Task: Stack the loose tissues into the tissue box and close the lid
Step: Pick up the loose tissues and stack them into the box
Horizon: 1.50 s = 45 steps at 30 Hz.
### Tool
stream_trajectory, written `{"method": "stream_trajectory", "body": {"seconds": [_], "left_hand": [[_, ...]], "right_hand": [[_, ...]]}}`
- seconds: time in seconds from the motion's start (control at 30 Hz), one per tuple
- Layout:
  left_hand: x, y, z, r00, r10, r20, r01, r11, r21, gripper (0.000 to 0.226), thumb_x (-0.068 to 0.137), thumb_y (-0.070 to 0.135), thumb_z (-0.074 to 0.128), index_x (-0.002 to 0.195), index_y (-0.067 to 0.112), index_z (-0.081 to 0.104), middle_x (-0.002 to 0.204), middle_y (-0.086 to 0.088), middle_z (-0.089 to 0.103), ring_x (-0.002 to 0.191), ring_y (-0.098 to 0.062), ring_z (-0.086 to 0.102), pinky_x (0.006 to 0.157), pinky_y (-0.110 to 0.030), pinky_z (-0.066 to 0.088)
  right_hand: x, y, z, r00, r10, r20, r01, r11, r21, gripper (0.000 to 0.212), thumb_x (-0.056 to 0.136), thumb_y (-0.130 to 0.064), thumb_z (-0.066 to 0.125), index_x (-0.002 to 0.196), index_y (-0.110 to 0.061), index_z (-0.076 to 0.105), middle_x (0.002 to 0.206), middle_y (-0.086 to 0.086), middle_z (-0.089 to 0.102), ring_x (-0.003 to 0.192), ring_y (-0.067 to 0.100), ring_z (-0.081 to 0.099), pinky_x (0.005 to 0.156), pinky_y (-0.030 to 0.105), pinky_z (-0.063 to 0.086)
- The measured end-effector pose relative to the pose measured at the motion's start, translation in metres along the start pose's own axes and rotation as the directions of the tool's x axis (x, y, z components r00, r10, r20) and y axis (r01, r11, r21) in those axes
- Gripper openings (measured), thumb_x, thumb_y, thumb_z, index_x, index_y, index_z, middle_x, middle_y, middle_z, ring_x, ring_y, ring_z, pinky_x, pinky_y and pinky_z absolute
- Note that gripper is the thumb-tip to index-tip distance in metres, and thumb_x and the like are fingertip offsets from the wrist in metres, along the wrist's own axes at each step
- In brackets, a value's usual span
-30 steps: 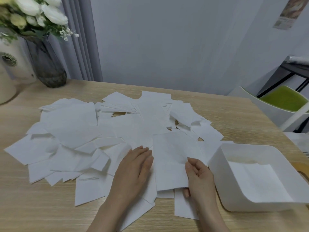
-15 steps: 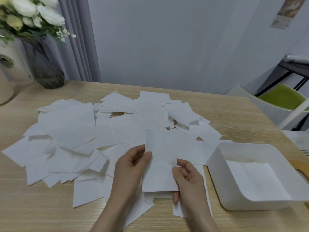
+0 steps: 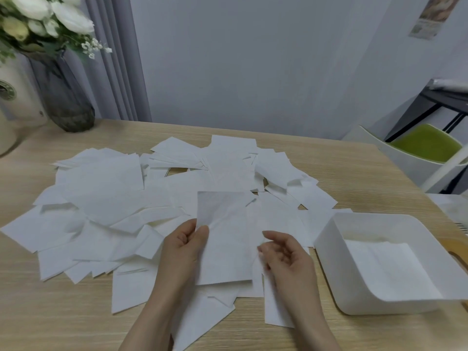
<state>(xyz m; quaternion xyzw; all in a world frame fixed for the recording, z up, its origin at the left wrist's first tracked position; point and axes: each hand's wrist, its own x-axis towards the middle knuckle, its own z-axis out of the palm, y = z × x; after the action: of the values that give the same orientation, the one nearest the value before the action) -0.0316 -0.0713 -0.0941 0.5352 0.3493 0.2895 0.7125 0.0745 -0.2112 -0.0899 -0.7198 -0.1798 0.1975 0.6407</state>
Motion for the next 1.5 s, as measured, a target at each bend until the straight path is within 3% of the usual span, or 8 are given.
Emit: {"method": "stream_trajectory", "body": {"seconds": [0.23,0.4,0.63,0.83,1.0,1.2,1.33,1.5], "left_hand": [[0.002,-0.004,-0.003,0.998,-0.024,-0.056,0.019,0.997,-0.075,0.026,0.099,0.007,0.051,0.092,0.017,0.073,0.091,-0.008,0.076,0.08,-0.019,0.072,0.079,-0.038,0.053],[0.004,-0.006,-0.004,0.998,-0.036,-0.056,0.031,0.996,-0.088,0.025,0.099,0.007,0.049,0.097,0.016,0.072,0.093,-0.005,0.077,0.082,-0.017,0.072,0.076,-0.035,0.051],[0.004,-0.006,-0.003,0.997,-0.035,-0.061,0.031,0.998,-0.063,0.025,0.099,0.007,0.049,0.095,0.017,0.072,0.092,-0.005,0.077,0.081,-0.017,0.072,0.074,-0.035,0.051],[0.005,-0.007,-0.003,0.997,-0.045,-0.064,0.042,0.998,-0.049,0.024,0.099,0.008,0.05,0.097,0.016,0.072,0.094,-0.007,0.076,0.087,-0.024,0.071,0.082,-0.041,0.053],[0.004,-0.005,-0.002,0.995,-0.032,-0.091,0.029,0.999,-0.033,0.028,0.099,0.007,0.049,0.092,0.019,0.073,0.09,-0.006,0.076,0.083,-0.022,0.071,0.08,-0.041,0.052],[0.003,-0.006,-0.001,0.991,-0.01,-0.137,0.006,0.999,-0.033,0.034,0.098,0.006,0.047,0.087,0.024,0.075,0.09,-0.005,0.076,0.083,-0.022,0.069,0.079,-0.04,0.051],[0.004,-0.008,-0.001,0.989,-0.005,-0.146,0.003,1.0,-0.016,0.03,0.098,0.007,0.048,0.092,0.021,0.074,0.091,-0.004,0.076,0.083,-0.021,0.068,0.077,-0.039,0.05],[0.003,-0.008,-0.002,0.99,-0.01,-0.141,0.007,1.0,-0.017,0.026,0.099,0.01,0.048,0.102,0.021,0.072,0.096,-0.002,0.076,0.091,-0.024,0.071,0.082,-0.042,0.053]], "right_hand": [[0.017,0.01,-0.015,0.952,-0.3,-0.059,0.221,0.809,-0.545,0.038,0.085,-0.02,0.068,0.118,-0.034,0.055,0.116,-0.027,0.051,0.117,0.001,0.038,0.095,0.021,0.037],[0.03,0.014,-0.015,0.992,-0.118,0.049,0.112,0.62,-0.777,0.071,0.088,-0.049,0.058,0.149,-0.026,0.028,0.152,-0.008,0.028,0.141,0.01,0.013,0.115,0.03,0.012],[0.031,0.024,-0.014,0.964,-0.265,-0.01,0.144,0.552,-0.821,0.05,0.095,-0.038,0.054,0.139,-0.015,0.049,0.141,-0.002,0.051,0.134,0.016,0.038,0.11,0.032,0.026],[0.036,0.026,-0.016,0.948,-0.313,-0.058,0.175,0.663,-0.728,0.025,0.092,-0.009,0.058,0.115,-0.009,0.068,0.118,0.005,0.066,0.119,0.021,0.053,0.098,0.036,0.044],[0.024,0.016,-0.014,0.871,-0.48,-0.106,0.307,0.698,-0.647,0.009,0.089,-0.013,0.066,0.094,-0.019,0.071,0.096,-0.011,0.064,0.102,0.011,0.056,0.087,0.033,0.045],[-0.008,0.026,0.0,0.88,-0.458,0.127,0.431,0.656,-0.619,0.016,0.082,-0.045,0.06,0.084,-0.032,0.069,0.093,-0.029,0.061,0.109,-0.008,0.047,0.086,0.021,0.038],[-0.01,0.019,-0.002,0.947,-0.318,0.046,0.301,0.83,-0.468,0.022,0.085,-0.06,0.055,0.097,-0.043,0.064,0.112,-0.034,0.054,0.117,-0.009,0.045,0.094,0.018,0.039],[0.006,0.01,-0.009,0.996,-0.065,0.067,0.093,0.749,-0.656,0.072,0.092,-0.05,0.053,0.151,-0.03,0.019,0.159,-0.011,0.013,0.145,0.002,0.0,0.117,0.026,0.011]]}}
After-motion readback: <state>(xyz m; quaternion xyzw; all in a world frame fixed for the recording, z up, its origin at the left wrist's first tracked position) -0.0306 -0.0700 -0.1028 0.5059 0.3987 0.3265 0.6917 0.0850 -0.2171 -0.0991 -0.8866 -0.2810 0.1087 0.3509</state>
